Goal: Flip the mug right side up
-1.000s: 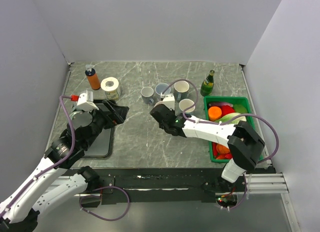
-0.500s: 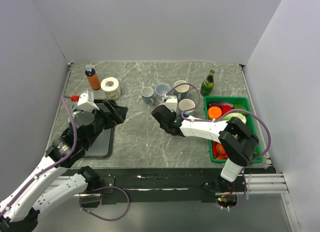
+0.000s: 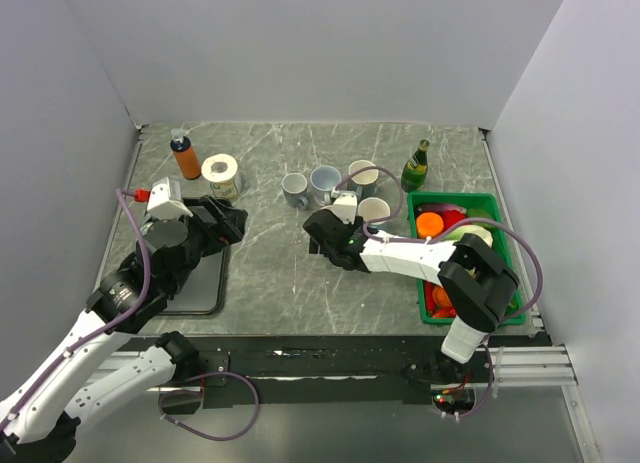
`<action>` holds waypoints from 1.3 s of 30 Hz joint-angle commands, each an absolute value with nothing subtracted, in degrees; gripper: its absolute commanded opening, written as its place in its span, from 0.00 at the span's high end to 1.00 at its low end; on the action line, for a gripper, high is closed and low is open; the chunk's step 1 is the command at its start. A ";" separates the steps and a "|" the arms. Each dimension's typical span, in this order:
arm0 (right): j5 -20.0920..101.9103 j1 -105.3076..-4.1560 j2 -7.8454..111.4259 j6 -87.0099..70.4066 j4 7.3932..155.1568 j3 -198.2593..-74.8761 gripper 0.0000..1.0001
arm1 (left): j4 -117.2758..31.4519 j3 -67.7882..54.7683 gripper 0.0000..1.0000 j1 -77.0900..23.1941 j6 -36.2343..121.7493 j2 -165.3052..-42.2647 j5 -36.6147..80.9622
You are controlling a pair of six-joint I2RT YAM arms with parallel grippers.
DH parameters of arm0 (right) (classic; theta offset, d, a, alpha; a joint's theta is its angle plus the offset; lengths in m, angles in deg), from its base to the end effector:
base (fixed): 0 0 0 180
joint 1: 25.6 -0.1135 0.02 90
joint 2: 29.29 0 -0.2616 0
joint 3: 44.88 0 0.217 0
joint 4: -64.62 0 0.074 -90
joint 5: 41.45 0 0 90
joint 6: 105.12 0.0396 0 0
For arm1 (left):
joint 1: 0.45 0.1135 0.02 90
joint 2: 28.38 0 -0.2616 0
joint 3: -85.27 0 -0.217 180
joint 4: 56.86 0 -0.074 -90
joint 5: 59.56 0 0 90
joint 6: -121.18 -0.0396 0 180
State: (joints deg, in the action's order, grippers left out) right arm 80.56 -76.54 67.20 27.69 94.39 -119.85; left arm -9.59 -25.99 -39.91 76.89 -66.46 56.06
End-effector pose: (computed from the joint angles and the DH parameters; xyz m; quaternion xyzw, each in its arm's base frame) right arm 0.2171 0.2343 0.2099 0.0269 0.9111 0.0547 0.4076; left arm 0.0926 -0.0541 0.3541 -0.1749 0.7735 -0.2634 0.5493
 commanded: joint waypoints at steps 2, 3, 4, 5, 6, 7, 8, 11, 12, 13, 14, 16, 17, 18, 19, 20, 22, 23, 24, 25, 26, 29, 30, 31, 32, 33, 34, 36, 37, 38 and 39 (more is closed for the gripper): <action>81.34 -76.23 60.46 27.69 95.53 -121.40 0.14 | -3.73 -20.42 0.04 -39.82 78.90 -68.28 63.72; 81.16 -76.14 59.40 27.34 95.53 -121.23 0.13 | -0.59 -19.80 0.04 -39.82 79.69 -69.24 65.31; 80.55 -76.14 57.56 27.16 95.45 -121.23 0.11 | 0.92 -19.10 0.04 -39.82 81.52 -70.03 66.63; 80.28 -76.23 56.59 26.38 95.36 -121.05 0.10 | 2.85 -17.78 0.04 -39.74 82.50 -70.82 69.26; 79.84 -76.32 55.62 26.02 95.27 -120.96 0.09 | 5.66 -17.25 0.04 -39.74 83.03 -72.74 70.33; 79.67 -76.23 53.87 25.67 95.36 -120.96 0.07 | 7.16 -16.55 0.04 -39.47 83.56 -74.07 71.21; 79.23 -76.32 53.07 25.32 95.53 -120.96 0.07 | 8.22 -15.24 0.04 -39.12 83.39 -75.47 71.91; 77.83 -76.23 49.73 23.65 95.01 -120.44 0.00 | 9.55 -11.38 0.04 -33.95 78.21 -81.97 69.91; 77.30 -76.32 48.85 22.95 94.66 -120.26 0.00 | 9.64 -10.40 0.04 -29.15 76.81 -84.95 66.68; 76.68 -76.23 47.28 22.33 94.39 -119.82 0.00 | 8.68 -9.78 0.04 -26.40 73.40 -86.11 64.56; 76.33 -76.23 46.57 21.28 94.13 -119.56 0.00 | 7.63 -9.42 0.04 -23.51 72.06 -86.99 62.71; 74.92 -76.05 44.38 20.57 93.77 -118.95 0.00 | 5.78 -9.95 0.04 -15.07 69.69 -88.58 56.03; 74.57 -75.97 43.58 20.05 93.78 -118.77 0.00 | 3.95 -10.91 0.04 -12.69 69.24 -88.76 54.27; 73.96 -75.71 42.79 19.78 93.69 -118.42 0.00 | 3.41 -11.61 0.04 -8.49 69.15 -89.11 53.47; 73.78 -75.53 41.39 19.60 93.60 -117.63 0.00 | 2.53 -12.23 0.04 -6.45 68.97 -89.46 52.42; 73.43 -75.27 40.68 19.34 93.25 -117.19 0.00 | 1.48 -13.71 0.04 -4.25 69.14 -89.72 52.32; 71.94 -74.39 38.75 19.16 92.72 -115.70 0.00 | 0.86 -14.60 0.04 2.60 70.89 -90.78 52.06; 71.49 -74.04 38.13 19.07 92.55 -115.25 0.00 | 0.24 -16.09 0.04 4.72 71.95 -90.87 52.32; 71.05 -73.77 37.60 18.99 92.37 -114.90 0.00 | -2.81 -17.32 0.04 8.91 72.83 -90.70 51.97; 70.09 -73.25 36.64 19.07 92.54 -114.46 0.00 | -4.58 -20.12 0.04 10.87 74.06 -90.52 51.10; 69.82 -72.98 36.11 19.07 92.98 -114.37 0.00 | -6.34 -21.19 0.04 12.89 74.59 -90.34 47.87; 69.73 -72.80 33.82 18.63 93.69 -113.58 0.00 | -10.74 -24.97 0.04 18.26 76.96 -89.73 44.59; 69.64 -72.54 33.29 18.55 93.60 -113.15 0.00 | -11.53 -25.85 0.04 19.40 77.84 -89.12 44.24; 69.47 -72.54 32.24 18.63 93.51 -112.44 0.00 | -13.11 -27.16 0.04 19.85 78.11 -88.94 44.15; 69.21 -72.19 31.88 18.72 93.42 -112.18 0.00 | -13.12 -27.52 0.04 20.20 78.72 -88.59 44.49; 69.03 -72.10 31.53 18.90 93.34 -111.91 0.00 | -12.77 -27.70 0.04 20.99 80.12 -88.41 44.32; 68.94 -72.01 31.53 19.25 93.42 -111.74 0.00 | -13.29 -28.22 0.03 21.00 80.48 -88.32 44.15; 68.77 -72.01 32.05 19.51 94.30 -112.17 0.00 | -13.82 -28.67 0.04 21.26 82.14 -87.62 44.84; 68.68 -72.01 32.32 19.60 94.56 -112.43 0.01 | -14.26 -29.37 0.04 21.26 82.33 -87.44 44.76; 68.59 -71.92 32.49 19.60 94.91 -112.70 0.00 | -16.09 -30.07 0.04 21.43 82.50 -87.09 44.50; 68.24 -71.92 32.93 19.43 95.27 -113.14 0.00 | -16.98 -30.60 0.04 21.61 82.94 -86.92 44.24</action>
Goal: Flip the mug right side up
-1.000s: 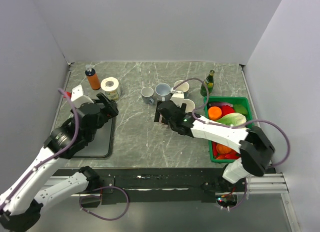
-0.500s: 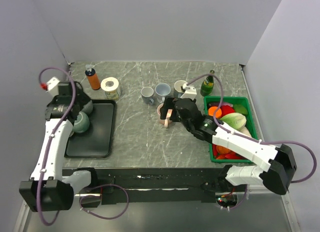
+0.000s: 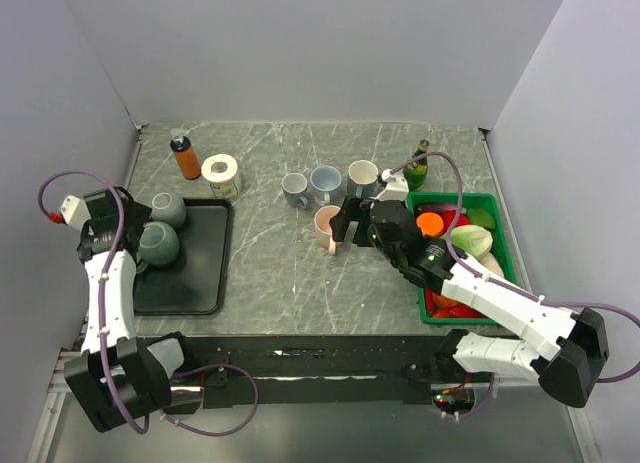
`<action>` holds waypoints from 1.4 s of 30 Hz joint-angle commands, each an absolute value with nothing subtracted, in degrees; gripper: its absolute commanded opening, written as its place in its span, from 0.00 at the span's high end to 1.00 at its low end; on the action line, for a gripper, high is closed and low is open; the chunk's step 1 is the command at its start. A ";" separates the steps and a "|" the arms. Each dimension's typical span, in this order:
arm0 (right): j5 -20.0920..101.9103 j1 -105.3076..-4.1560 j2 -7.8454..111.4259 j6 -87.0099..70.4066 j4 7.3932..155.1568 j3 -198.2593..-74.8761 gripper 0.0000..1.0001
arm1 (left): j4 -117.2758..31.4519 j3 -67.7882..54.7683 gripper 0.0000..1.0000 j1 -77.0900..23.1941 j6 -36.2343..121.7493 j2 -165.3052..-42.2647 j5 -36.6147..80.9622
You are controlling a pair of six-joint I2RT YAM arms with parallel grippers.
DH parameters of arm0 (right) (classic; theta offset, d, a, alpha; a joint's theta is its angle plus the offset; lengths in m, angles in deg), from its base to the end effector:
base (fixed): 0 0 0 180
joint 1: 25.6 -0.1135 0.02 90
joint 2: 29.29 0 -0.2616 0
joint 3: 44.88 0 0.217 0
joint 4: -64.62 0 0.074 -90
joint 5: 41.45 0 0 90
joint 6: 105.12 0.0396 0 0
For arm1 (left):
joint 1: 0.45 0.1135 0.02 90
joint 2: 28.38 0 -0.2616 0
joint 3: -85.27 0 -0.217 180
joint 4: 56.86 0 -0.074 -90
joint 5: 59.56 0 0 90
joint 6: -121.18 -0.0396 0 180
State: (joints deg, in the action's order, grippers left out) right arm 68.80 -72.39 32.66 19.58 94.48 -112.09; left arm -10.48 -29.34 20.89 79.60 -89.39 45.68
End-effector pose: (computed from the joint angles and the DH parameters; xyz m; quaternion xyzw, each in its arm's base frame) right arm 0.1566 0.1467 0.3180 0.0072 0.8338 0.2350 0.4995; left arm 0.1759 0.0799 0.2838 -0.5621 0.7120 0.0234 0.4203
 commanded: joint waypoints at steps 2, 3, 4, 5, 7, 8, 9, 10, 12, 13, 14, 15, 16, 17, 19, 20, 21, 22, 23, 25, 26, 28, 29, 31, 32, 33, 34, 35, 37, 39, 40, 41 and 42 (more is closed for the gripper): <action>67.80 -71.92 33.28 19.25 95.36 -113.49 0.00 | -19.09 -32.44 0.04 21.96 83.56 -87.09 44.15; 67.62 -71.92 33.37 19.25 95.62 -113.75 0.00 | -19.88 -33.14 0.04 22.49 84.17 -87.70 44.23; 67.62 -71.92 33.46 19.07 95.71 -113.93 0.00 | -20.50 -34.20 0.04 22.84 84.44 -88.14 43.97; 67.54 -71.92 33.38 18.99 95.71 -114.02 0.00 | -21.64 -34.64 0.04 23.45 84.79 -88.67 43.88; 67.45 -71.92 33.55 18.81 95.97 -114.11 0.00 | -23.05 -35.96 0.04 23.98 85.14 -89.90 43.71; 67.36 -71.84 33.64 18.81 96.15 -114.28 0.00 | -23.84 -36.31 0.04 24.51 85.14 -90.34 43.79; 67.36 -71.92 33.73 18.72 96.32 -114.46 0.00 | -24.45 -36.58 0.04 24.60 85.58 -91.12 44.06; 67.36 -71.92 33.81 18.55 96.76 -114.63 0.00 | -25.24 -37.01 0.04 24.69 85.50 -91.39 44.32; 67.62 -71.92 33.81 18.55 97.55 -115.16 0.00 | -27.70 -37.63 0.04 24.60 85.41 -92.27 44.32; 67.88 -71.92 33.81 18.28 97.90 -115.25 0.00 | -28.32 -37.98 0.04 24.69 85.41 -92.62 44.41; 67.97 -71.92 33.81 18.11 97.99 -115.42 0.00 | -28.94 -38.25 0.04 24.60 85.67 -93.15 44.58; 68.06 -71.92 33.81 17.76 98.17 -115.51 0.00 | -30.51 -38.95 0.04 24.69 85.76 -93.50 44.50; 68.32 -71.92 33.81 17.58 98.43 -115.69 0.00 | -31.31 -39.30 0.04 24.60 85.58 -93.68 44.41; 68.41 -71.92 33.90 17.49 98.69 -116.04 0.00 | -32.10 -39.65 0.04 24.77 85.58 -94.12 44.41; 68.59 -71.92 34.08 17.40 98.70 -116.13 0.00 | -34.46 -40.79 0.04 24.69 85.41 -94.65 44.23; 68.59 -71.92 34.34 17.49 98.70 -116.22 0.00 | -35.09 -41.06 0.04 24.69 85.15 -95.17 43.89; 68.59 -71.75 34.60 17.58 98.70 -116.30 0.00 | -35.53 -41.50 0.04 24.78 85.23 -95.35 43.71; 68.33 -71.83 34.69 17.67 98.87 -116.30 0.00 | -36.06 -41.85 0.04 24.69 85.32 -95.61 43.27; 68.15 -71.84 35.04 17.67 98.70 -116.39 0.00 | -36.32 -42.03 0.04 24.69 85.67 -96.05 42.48; 67.89 -71.92 35.48 17.84 98.61 -116.31 0.00 | -36.15 -43.17 0.04 24.78 86.28 -96.05 41.86; 67.63 -71.92 35.83 17.84 98.52 -116.48 0.00 | -35.71 -43.61 0.04 24.69 87.68 -95.62 41.86; 67.19 -71.92 36.10 18.11 98.00 -116.31 0.00 | -35.89 -45.45 0.04 24.69 88.83 -94.92 40.55; 66.92 -71.92 36.27 18.19 97.65 -116.13 0.00 | -35.45 -46.07 0.04 24.60 90.14 -93.87 40.19; 66.48 -71.92 36.45 18.46 97.20 -116.04 0.00 | -35.10 -47.82 0.04 24.60 91.12 -92.72 39.58; 66.31 -71.92 36.45 18.54 97.20 -115.95 0.00 | -34.75 -48.18 0.04 24.69 91.64 -91.50 39.40; 66.04 -71.92 36.45 18.72 97.20 -115.87 0.00 | -34.83 -49.14 0.04 24.60 91.30 -90.88 38.88; 65.95 -71.92 36.36 18.72 96.86 -115.69 0.00 | -34.40 -49.32 0.04 24.60 91.03 -90.26 38.26; 65.95 -71.84 36.02 18.90 96.50 -115.08 0.00 | -34.13 -49.32 0.04 24.51 90.34 -89.04 37.82; 65.60 -71.92 35.92 19.07 95.54 -114.55 0.00 | -33.69 -49.59 0.03 24.34 89.19 -88.06 36.42; 65.34 -71.84 36.10 19.25 95.44 -114.46 0.01 | -32.55 -49.24 0.04 23.81 87.87 -86.92 35.71; 65.16 -71.92 36.27 19.34 95.45 -114.63 0.00 | -32.11 -49.06 0.04 22.24 87.61 -86.57 35.71; 64.99 -71.92 36.80 19.34 95.36 -114.81 0.00 | -31.85 -48.80 0.04 21.44 86.91 -86.13 36.23; 64.72 -71.84 36.98 19.34 95.36 -114.98 0.00 | -31.32 -48.10 0.04 20.48 86.38 -86.12 36.32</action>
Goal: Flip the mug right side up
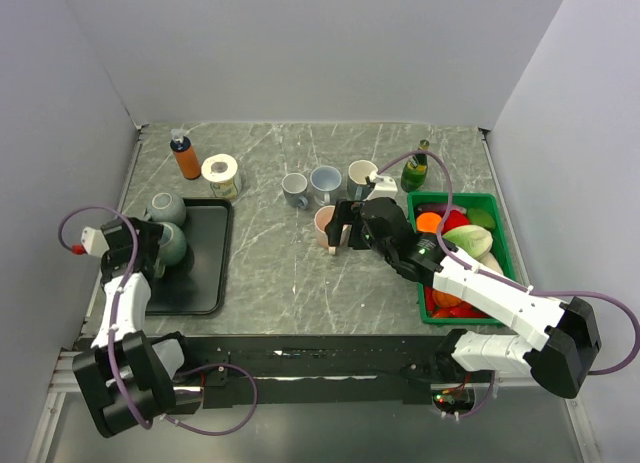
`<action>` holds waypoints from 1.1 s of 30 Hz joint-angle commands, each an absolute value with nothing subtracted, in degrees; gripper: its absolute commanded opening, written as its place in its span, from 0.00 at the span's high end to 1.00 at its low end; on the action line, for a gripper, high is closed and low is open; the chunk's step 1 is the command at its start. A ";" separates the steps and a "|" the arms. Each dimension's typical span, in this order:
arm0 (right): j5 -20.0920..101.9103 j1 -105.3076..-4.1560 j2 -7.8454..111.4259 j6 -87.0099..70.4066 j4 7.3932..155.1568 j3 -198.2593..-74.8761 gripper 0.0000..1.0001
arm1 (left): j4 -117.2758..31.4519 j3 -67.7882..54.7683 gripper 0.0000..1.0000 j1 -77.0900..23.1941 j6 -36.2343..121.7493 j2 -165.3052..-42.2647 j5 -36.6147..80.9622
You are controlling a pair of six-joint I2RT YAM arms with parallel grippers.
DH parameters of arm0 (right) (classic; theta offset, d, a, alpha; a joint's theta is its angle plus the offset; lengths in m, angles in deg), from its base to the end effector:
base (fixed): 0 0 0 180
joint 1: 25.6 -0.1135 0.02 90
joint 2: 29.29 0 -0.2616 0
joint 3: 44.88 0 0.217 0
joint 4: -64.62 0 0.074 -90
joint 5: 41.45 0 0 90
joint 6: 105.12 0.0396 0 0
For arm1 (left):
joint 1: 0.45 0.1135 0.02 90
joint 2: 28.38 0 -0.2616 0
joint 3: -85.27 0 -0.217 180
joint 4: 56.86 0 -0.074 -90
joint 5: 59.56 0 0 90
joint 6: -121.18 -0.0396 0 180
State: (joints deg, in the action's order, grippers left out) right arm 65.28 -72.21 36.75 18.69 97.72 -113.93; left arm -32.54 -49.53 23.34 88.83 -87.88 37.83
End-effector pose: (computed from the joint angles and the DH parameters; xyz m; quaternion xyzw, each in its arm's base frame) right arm 0.1644 0.1574 0.3078 -0.0234 0.8600 0.2227 0.4586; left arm 0.1681 0.0797 0.2146 -0.6078 0.6633 -0.0704 0.4308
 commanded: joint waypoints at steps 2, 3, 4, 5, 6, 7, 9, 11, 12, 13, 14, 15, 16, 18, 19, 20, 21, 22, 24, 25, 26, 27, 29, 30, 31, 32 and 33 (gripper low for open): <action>63.68 -71.92 37.59 18.99 95.53 -115.77 0.00 | -30.18 -46.52 0.04 18.10 85.32 -87.08 37.02; 63.32 -71.92 37.51 18.99 95.79 -116.13 0.01 | -29.65 -45.99 0.04 17.40 84.80 -87.52 37.29; 63.05 -71.92 37.51 18.90 95.80 -116.39 0.00 | -28.52 -45.46 0.04 16.35 84.27 -88.57 37.46; 62.79 -71.92 37.33 18.64 95.54 -116.65 0.00 | -27.98 -44.67 0.04 15.99 84.18 -89.11 37.99; 62.70 -71.92 37.16 18.63 95.53 -116.74 0.00 | -27.72 -44.49 0.04 15.47 83.91 -89.46 38.08; 62.79 -71.92 36.89 18.55 95.45 -116.74 0.00 | -27.97 -44.40 0.04 14.59 83.56 -89.81 37.99; 62.88 -71.92 36.19 18.46 95.10 -116.31 0.00 | -28.76 -44.49 0.03 13.27 83.12 -89.81 37.12; 62.96 -71.92 35.49 18.55 95.01 -115.87 0.00 | -28.33 -43.79 0.03 10.99 82.77 -89.90 37.20; 63.05 -71.92 35.31 18.55 95.01 -115.78 0.00 | -27.63 -43.44 0.03 10.28 82.51 -89.82 37.72; 63.05 -71.84 35.05 18.55 95.09 -115.60 0.00 | -27.02 -43.09 0.03 8.88 82.16 -89.90 37.99; 63.05 -71.84 34.96 18.55 95.09 -115.60 0.00 | -25.70 -42.56 0.03 8.35 81.89 -89.73 38.08; 63.05 -71.75 34.87 18.55 95.09 -115.51 0.00 | -24.91 -42.47 0.03 7.91 81.80 -89.55 38.17; 63.05 -71.83 34.70 18.46 94.92 -115.34 0.00 | -24.20 -42.47 0.03 7.21 81.54 -88.94 38.52; 62.97 -71.75 34.61 18.46 94.74 -115.25 0.00 | -22.45 -42.47 0.03 6.85 81.28 -88.32 38.17; 62.79 -71.75 34.69 18.46 94.57 -115.16 0.00 | -21.92 -42.56 0.03 6.32 80.58 -87.80 37.56; 62.61 -71.75 34.78 18.54 94.48 -115.08 0.00 | -21.39 -42.64 0.03 6.15 80.40 -87.62 37.38; 62.44 -71.75 34.96 18.63 94.39 -115.07 0.00 | -20.51 -42.73 0.02 5.88 80.14 -87.53 37.38; 62.09 -71.66 35.04 18.72 94.30 -114.99 0.00 | -20.16 -42.91 0.02 5.36 79.78 -87.36 37.47; 61.74 -71.66 35.31 18.90 93.95 -114.90 0.00 | -20.07 -43.78 0.01 4.92 79.52 -87.53 37.21; 61.56 -71.57 35.66 19.07 93.95 -114.90 0.00 | -20.41 -44.22 0.01 4.74 79.60 -87.79 37.12; 61.30 -71.66 35.75 19.07 93.86 -114.99 0.00 | -20.77 -44.92 0.11 4.74 79.61 -88.05 36.77; 61.29 -71.66 35.84 19.16 93.86 -115.07 0.00 | -21.03 -45.19 0.14 4.56 79.69 -88.23 36.59; 61.29 -71.57 36.10 19.16 94.13 -115.25 0.00 | -21.56 -45.28 0.24 4.21 79.78 -88.84 36.59; 61.38 -71.66 36.19 19.16 94.21 -115.25 0.00 | -21.56 -45.19 0.28 4.12 79.69 -89.02 36.85; 61.38 -71.57 36.01 19.25 94.21 -115.16 0.00 | -21.30 -45.02 0.30 3.69 79.61 -89.37 37.11; 61.47 -71.57 35.93 19.25 94.13 -115.16 0.00 | -21.30 -44.76 0.36 3.68 79.52 -89.55 37.38; 61.47 -71.57 35.92 19.25 94.04 -115.08 0.00 | -21.21 -44.67 0.38 3.60 79.34 -89.90 37.55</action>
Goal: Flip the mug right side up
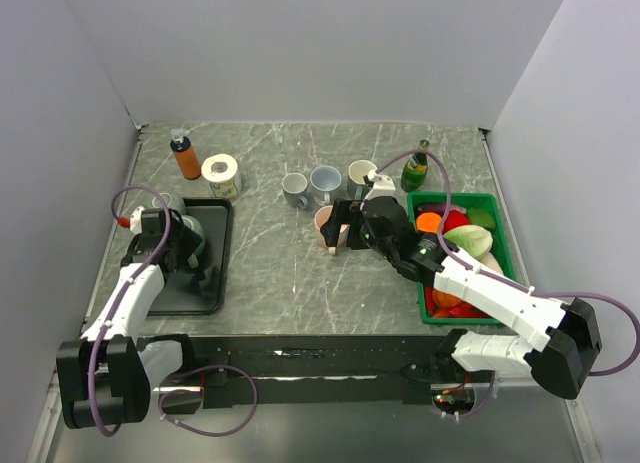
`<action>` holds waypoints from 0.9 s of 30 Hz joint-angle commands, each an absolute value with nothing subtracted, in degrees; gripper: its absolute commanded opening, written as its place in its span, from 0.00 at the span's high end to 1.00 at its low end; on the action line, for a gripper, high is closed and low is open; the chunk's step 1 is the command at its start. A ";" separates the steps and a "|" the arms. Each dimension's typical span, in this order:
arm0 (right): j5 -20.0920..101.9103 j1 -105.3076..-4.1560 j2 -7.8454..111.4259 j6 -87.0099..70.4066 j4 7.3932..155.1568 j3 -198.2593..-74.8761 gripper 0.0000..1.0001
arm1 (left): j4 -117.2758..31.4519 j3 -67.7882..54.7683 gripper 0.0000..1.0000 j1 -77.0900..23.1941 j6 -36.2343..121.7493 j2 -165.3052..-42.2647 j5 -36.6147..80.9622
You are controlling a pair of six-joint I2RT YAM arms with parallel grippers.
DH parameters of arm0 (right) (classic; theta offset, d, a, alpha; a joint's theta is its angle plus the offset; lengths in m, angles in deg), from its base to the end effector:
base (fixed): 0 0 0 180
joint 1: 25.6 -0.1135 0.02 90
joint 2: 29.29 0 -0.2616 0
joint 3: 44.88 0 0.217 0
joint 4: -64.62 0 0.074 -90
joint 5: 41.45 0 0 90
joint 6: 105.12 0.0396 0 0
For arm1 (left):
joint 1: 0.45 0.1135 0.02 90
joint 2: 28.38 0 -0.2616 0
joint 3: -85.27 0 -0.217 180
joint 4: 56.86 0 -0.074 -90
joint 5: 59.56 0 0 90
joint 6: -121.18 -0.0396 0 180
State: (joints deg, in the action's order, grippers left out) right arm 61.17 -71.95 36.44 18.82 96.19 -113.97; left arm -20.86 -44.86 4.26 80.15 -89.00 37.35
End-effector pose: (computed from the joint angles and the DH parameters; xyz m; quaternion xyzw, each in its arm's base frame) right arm 0.1639 0.1593 0.3115 -0.0361 0.8540 0.2569 0.4509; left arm 0.1815 0.0197 0.2184 -0.4388 0.8179 -0.0867 0.3619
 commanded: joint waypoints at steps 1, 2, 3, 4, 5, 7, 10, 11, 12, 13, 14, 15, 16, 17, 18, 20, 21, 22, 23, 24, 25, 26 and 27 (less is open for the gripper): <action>61.38 -71.57 35.84 19.25 94.04 -114.99 0.00 | -21.21 -44.67 0.39 3.42 79.17 -90.42 37.55; 61.38 -71.57 35.92 19.34 93.95 -114.99 0.00 | -21.38 -44.58 0.41 3.24 79.17 -90.69 37.55; 61.21 -71.57 36.01 19.34 94.04 -115.07 0.00 | -21.38 -44.66 0.42 3.16 78.99 -90.95 37.21; 61.21 -71.57 36.19 19.34 94.04 -115.16 0.00 | -21.38 -44.58 0.43 2.72 78.90 -91.74 37.20; 61.12 -71.57 36.19 19.42 93.95 -115.16 0.00 | -21.30 -44.40 0.43 2.37 78.82 -92.18 37.29; 60.86 -71.66 36.36 19.34 93.95 -115.25 0.00 | -21.03 -43.79 0.46 1.67 78.73 -93.76 37.73; 60.85 -71.48 36.28 19.34 93.95 -115.25 0.00 | -20.51 -43.00 0.50 0.79 78.90 -95.78 38.69; 60.85 -71.48 36.28 19.34 93.86 -115.25 0.00 | -20.33 -42.65 0.52 0.52 78.99 -96.23 38.96; 60.85 -71.48 36.28 19.34 93.95 -115.25 0.00 | -19.81 -42.47 0.53 0.17 79.08 -96.58 39.57; 60.85 -71.40 36.19 19.25 93.95 -115.25 0.00 | -19.54 -41.86 0.54 -0.09 79.34 -97.10 40.27; 60.85 -71.40 36.19 19.34 94.04 -115.25 0.00 | -19.28 -41.59 0.56 -0.10 79.43 -97.28 40.71; 60.85 -71.31 36.19 19.25 94.04 -115.25 0.00 | -18.84 -41.24 0.57 -0.10 79.52 -97.63 41.15; 60.85 -71.31 36.10 19.25 94.04 -115.16 0.00 | -18.14 -40.72 0.59 -0.18 79.69 -97.72 41.59; 60.77 -71.13 36.10 19.25 93.95 -115.16 0.00 | -17.87 -40.45 0.62 -1.49 79.78 -97.81 42.64; 60.68 -71.05 36.01 19.25 93.95 -115.16 0.00 | -17.52 -40.19 0.62 -1.68 79.87 -97.81 43.00; 60.50 -70.96 35.93 19.25 93.86 -115.07 0.00 | -16.64 -39.57 0.62 -2.12 80.04 -97.64 44.14; 60.50 -70.96 36.01 19.25 93.86 -115.07 0.00 | -16.20 -39.39 0.61 -2.29 80.05 -97.64 44.58; 60.42 -70.78 36.10 19.25 93.86 -115.16 0.00 | -15.85 -38.70 0.59 -2.64 79.87 -97.64 45.11; 60.42 -70.87 36.01 19.25 93.86 -115.08 0.00 | -14.89 -38.34 0.55 -2.82 79.78 -97.81 45.63; 60.33 -70.69 36.10 19.25 93.60 -115.07 0.00 | -14.45 -37.99 0.53 -3.00 79.61 -97.81 46.77; 60.24 -70.78 36.01 19.34 93.69 -114.90 0.00 | -14.01 -37.29 0.52 -3.26 79.43 -98.25 47.13; 60.15 -70.69 36.01 19.34 93.69 -114.99 0.00 | -13.65 -37.11 0.51 -3.26 79.26 -98.43 47.40; 60.15 -70.52 36.01 19.34 93.60 -114.90 0.00 | -13.56 -36.93 0.51 -3.35 79.17 -98.95 47.40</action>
